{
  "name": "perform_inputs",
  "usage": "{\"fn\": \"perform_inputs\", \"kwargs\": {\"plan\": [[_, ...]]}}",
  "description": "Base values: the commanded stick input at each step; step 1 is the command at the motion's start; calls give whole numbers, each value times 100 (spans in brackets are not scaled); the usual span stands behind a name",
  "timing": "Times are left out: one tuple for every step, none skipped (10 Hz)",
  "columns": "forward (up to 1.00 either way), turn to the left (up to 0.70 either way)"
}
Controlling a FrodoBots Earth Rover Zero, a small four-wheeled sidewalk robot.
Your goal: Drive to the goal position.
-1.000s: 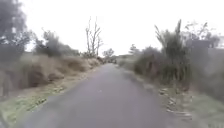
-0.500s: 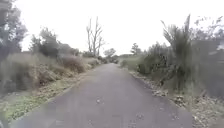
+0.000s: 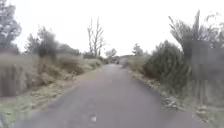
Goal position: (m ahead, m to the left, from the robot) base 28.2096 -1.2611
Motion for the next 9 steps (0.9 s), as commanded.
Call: {"fn": "perform_inputs", "kwargs": {"plan": [[100, -40], [100, 0], [100, 0], [100, 0], [100, 0], [100, 0], [100, 0], [100, 0], [100, 0]]}}
